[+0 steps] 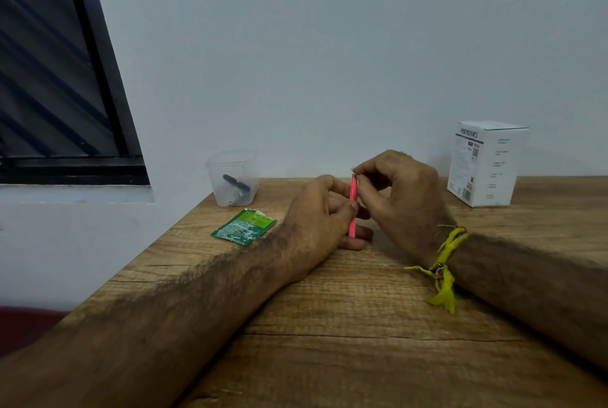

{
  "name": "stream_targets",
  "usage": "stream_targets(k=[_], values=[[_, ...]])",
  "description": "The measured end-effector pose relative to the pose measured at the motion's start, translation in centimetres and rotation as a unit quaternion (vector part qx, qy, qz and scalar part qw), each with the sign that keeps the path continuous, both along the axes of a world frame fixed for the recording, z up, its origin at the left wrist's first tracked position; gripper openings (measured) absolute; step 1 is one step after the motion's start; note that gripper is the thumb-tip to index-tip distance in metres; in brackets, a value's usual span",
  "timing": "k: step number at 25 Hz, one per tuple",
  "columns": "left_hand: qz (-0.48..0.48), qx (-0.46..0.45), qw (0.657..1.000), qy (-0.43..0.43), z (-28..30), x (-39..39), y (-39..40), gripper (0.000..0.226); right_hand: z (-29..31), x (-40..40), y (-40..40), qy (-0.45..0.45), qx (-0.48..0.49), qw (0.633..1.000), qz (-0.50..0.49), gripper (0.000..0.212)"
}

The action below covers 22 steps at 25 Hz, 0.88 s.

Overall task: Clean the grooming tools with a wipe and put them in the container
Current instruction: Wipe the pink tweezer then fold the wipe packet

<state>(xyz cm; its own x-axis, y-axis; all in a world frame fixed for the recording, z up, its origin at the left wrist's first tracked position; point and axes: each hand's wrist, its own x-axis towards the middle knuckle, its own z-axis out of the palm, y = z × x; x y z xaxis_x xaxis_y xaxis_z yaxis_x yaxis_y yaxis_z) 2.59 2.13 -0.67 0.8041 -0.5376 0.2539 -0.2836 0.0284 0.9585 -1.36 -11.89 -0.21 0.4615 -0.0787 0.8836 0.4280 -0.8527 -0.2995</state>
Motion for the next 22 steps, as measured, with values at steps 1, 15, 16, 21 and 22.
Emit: stream_targets(k=[1, 15, 16, 21, 22], values=[[0.002, 0.001, 1.0, 0.001, 0.01, -0.03, 0.0, 0.016, -0.03, -0.04, 0.02, 0.003, -0.006, 1.0, 0.004, 0.007], [-0.009, 0.005, 1.0, 0.002, 0.04, -0.16, 0.11, 0.013, 0.04, 0.26, -0.26, -0.011, 0.043, 0.999, 0.007, 0.008], [-0.01, 0.008, 1.0, -0.001, 0.05, -0.21, 0.11, 0.013, 0.1, 0.3, -0.34, -0.018, 0.055, 0.998, 0.007, 0.008], [-0.007, 0.013, 1.0, -0.002, 0.13, -0.42, 0.01, 0.014, 0.02, 0.37, -0.44, -0.01, 0.085, 0.996, 0.023, 0.008], [-0.008, 0.016, 1.0, -0.004, 0.15, -0.44, 0.01, 0.014, 0.06, 0.49, -0.54, -0.009, 0.104, 0.994, 0.021, 0.008]])
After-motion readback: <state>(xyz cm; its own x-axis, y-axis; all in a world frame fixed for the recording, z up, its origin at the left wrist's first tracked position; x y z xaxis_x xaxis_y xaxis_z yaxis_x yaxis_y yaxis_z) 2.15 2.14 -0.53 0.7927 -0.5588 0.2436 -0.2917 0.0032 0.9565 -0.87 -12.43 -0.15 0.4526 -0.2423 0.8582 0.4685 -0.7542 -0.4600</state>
